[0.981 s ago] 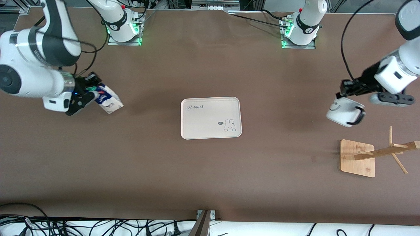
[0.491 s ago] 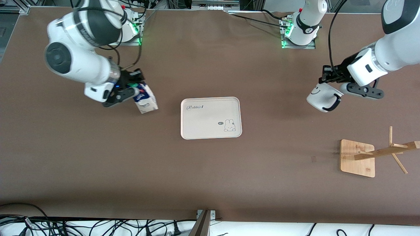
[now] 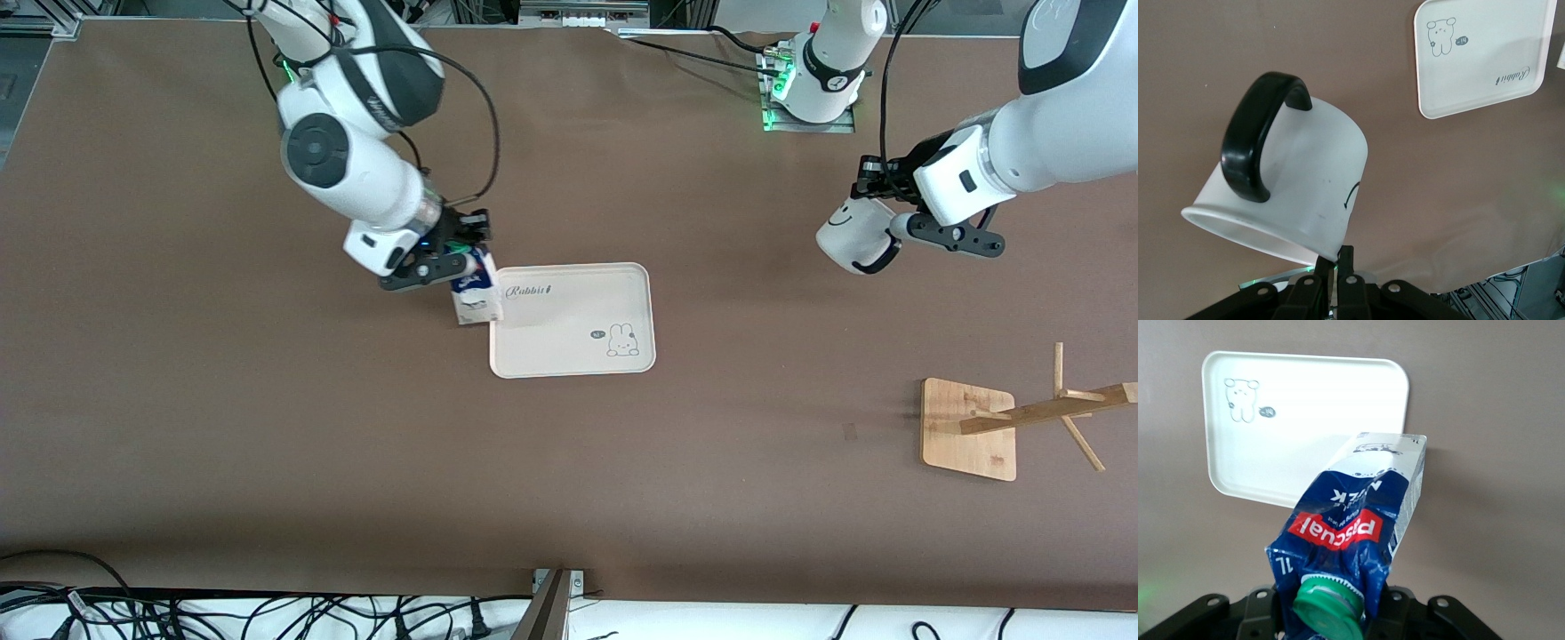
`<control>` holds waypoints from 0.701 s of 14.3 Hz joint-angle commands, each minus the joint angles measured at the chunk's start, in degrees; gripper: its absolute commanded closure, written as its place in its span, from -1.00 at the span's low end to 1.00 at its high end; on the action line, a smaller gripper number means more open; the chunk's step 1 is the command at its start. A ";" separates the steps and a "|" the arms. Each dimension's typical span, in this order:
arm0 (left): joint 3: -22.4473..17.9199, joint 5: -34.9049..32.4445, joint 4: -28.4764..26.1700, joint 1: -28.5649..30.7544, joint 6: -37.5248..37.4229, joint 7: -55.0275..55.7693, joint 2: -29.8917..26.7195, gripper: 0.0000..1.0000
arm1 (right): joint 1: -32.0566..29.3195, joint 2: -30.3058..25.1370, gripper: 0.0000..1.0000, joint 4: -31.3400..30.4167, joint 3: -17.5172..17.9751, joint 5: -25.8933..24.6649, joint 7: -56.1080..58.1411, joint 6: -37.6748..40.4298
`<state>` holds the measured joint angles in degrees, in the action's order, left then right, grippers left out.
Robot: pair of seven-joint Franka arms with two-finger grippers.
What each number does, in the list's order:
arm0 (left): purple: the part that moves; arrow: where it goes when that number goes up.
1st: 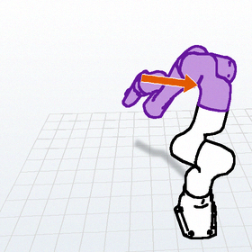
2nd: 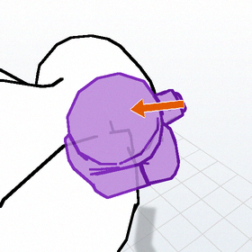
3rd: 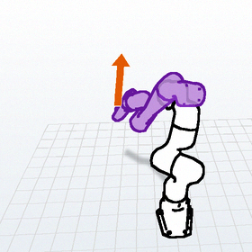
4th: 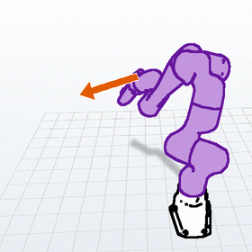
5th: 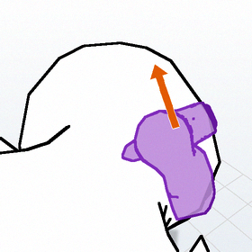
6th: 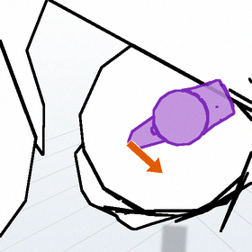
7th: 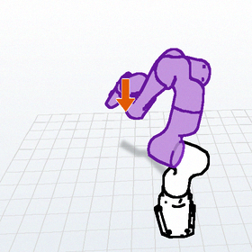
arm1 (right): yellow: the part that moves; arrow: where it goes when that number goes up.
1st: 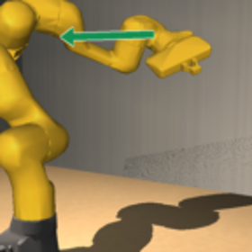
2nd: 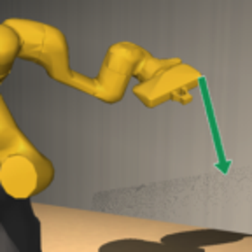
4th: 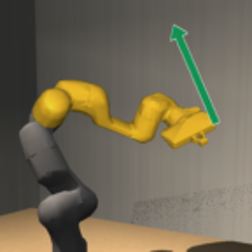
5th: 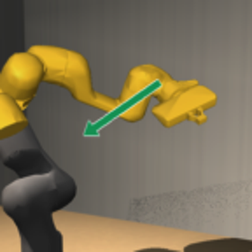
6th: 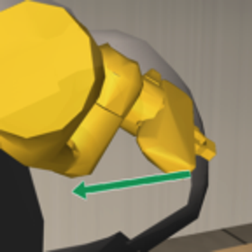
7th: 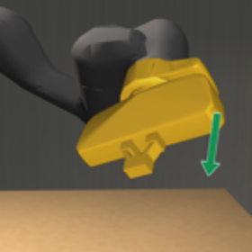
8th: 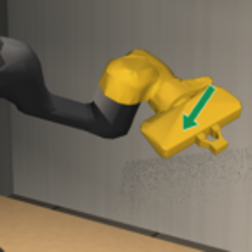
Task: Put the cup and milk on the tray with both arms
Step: 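Carry the milk carton onto the tray with the right gripper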
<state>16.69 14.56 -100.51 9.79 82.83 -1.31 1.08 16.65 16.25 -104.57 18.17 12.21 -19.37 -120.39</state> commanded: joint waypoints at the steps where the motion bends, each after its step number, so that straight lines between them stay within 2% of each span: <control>1: 0.44 -1.03 4.17 0.14 -3.53 0.78 2.52 1.00 | 2.33 0.97 0.11 -0.02 -0.24 0.71 -4.00 -3.53; 3: 0.44 -1.03 6.89 0.06 -5.12 3.40 4.10 1.00 | 2.51 1.93 0.11 -0.02 -0.24 0.88 -4.80 -4.85; 7: 0.44 -1.03 14.89 -2.40 -13.38 11.56 9.72 1.00 | 2.34 4.39 0.11 0.67 -0.24 0.89 -6.56 -6.70; 10: 0.44 -1.12 15.00 -4.42 -14.79 16.06 10.17 1.00 | 2.86 7.56 0.11 1.73 -0.15 0.80 -5.95 -6.35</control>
<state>16.81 14.56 -88.46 6.56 70.77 11.58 9.34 18.96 21.42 -104.45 17.92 12.21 -25.36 -126.56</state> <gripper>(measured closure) 0.938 0.551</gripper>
